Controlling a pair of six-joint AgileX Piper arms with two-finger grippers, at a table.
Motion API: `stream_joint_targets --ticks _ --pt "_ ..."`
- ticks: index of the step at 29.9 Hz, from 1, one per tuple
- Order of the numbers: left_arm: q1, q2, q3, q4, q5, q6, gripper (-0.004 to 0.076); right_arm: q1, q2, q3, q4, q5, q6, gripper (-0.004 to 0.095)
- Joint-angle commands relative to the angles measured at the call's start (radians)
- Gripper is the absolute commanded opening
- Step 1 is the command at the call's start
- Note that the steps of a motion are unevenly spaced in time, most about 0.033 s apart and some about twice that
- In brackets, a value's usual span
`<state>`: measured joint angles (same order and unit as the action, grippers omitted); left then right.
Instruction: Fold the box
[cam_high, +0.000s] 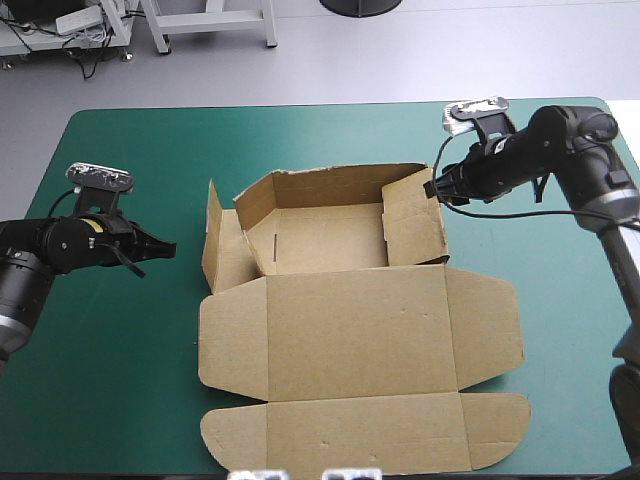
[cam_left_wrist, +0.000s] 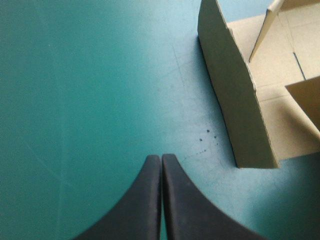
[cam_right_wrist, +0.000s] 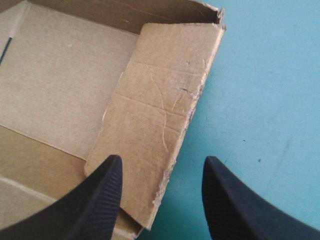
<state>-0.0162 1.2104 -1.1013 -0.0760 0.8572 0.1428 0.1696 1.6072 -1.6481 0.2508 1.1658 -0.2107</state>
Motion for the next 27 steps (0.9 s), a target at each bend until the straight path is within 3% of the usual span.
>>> stream_joint_targets --ticks 1,8,11,13,15,22,27 --pt "0.000 -0.023 -0.035 -0.015 0.001 -0.001 -0.0010 -0.005 0.044 -0.029 0.021 -0.050 0.003 0.0471" --pt "0.000 -0.023 -0.035 -0.025 0.039 -0.001 -0.0010 -0.005 0.183 -0.029 0.065 -0.089 0.003 0.0470" --pt "0.000 -0.023 -0.035 -0.027 0.036 -0.001 -0.0010 -0.005 0.229 -0.029 0.083 -0.089 0.003 0.0405" --pt "0.000 -0.023 -0.035 -0.027 0.035 -0.001 -0.0010 -0.005 0.246 -0.029 0.090 -0.095 -0.001 0.0249" --pt "0.000 -0.023 -0.035 -0.025 0.030 -0.001 -0.0010 -0.005 0.253 -0.029 0.093 -0.107 -0.001 0.0010" --pt "0.009 -0.023 -0.035 -0.005 -0.118 0.015 -0.0010 -0.005 0.226 -0.029 0.134 -0.127 0.001 0.0000" --pt "0.084 0.001 -0.035 -0.015 -0.280 -0.095 -0.0010 -0.013 0.121 -0.031 0.154 -0.148 0.001 -0.0001"
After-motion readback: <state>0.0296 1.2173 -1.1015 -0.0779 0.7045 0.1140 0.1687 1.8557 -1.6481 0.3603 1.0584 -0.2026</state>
